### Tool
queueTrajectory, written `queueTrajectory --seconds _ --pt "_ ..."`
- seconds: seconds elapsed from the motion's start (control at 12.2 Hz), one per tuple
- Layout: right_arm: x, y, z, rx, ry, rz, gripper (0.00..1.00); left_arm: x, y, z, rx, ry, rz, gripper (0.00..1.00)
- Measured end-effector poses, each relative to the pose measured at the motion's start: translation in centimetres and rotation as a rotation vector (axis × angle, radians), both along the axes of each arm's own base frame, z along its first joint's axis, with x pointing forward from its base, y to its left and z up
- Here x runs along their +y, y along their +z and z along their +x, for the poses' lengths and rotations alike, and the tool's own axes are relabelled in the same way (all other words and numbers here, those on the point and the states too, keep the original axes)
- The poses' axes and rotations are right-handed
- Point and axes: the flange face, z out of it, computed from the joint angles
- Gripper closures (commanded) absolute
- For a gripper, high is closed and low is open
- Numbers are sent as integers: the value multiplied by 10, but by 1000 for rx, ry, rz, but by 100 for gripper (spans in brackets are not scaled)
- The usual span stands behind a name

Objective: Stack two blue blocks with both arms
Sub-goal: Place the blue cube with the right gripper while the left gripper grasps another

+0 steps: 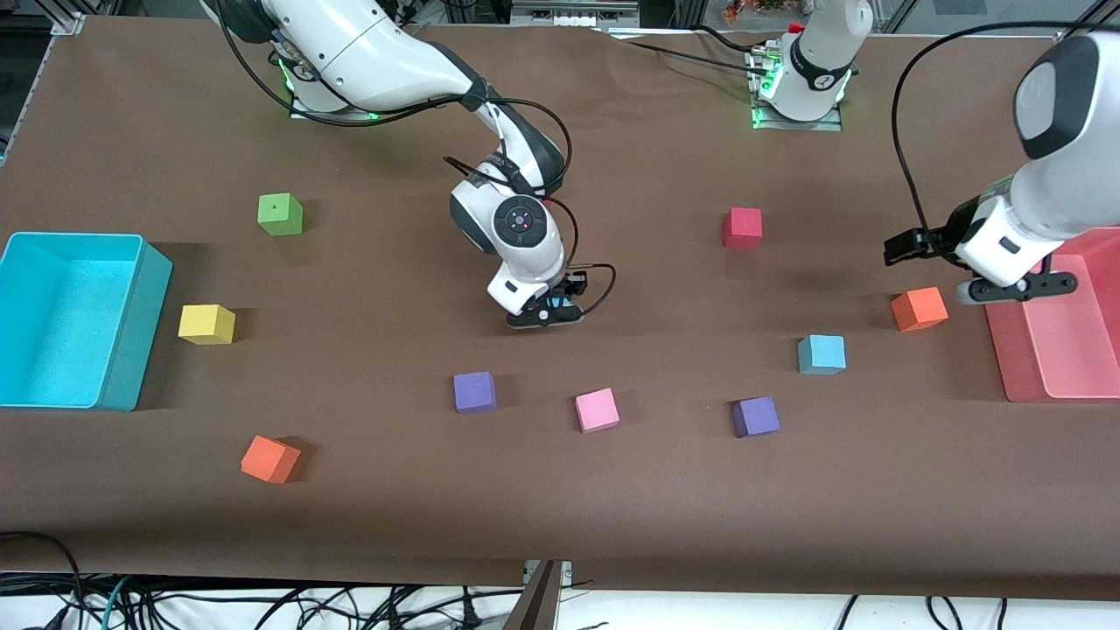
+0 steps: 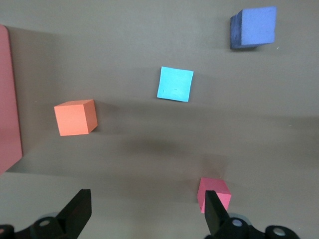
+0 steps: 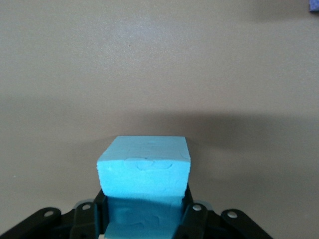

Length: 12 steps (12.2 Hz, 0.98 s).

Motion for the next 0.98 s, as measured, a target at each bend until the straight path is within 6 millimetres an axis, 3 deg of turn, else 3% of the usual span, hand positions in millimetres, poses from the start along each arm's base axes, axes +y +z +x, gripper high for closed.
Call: queueTrajectory --seconds 0.33,0.57,0.74,0.98 --pt "0 2 3 -7 -3 2 0 -7 -28 5 34 -12 -5 0" --pt "3 20 10 -31 -7 20 0 -12 -51 11 36 -22 -10 0" --pt "3 52 13 -44 -6 20 0 -15 -83 16 24 -35 -17 0" --pt "-11 129 12 -41 41 -23 0 -21 -148 26 7 -56 -33 0"
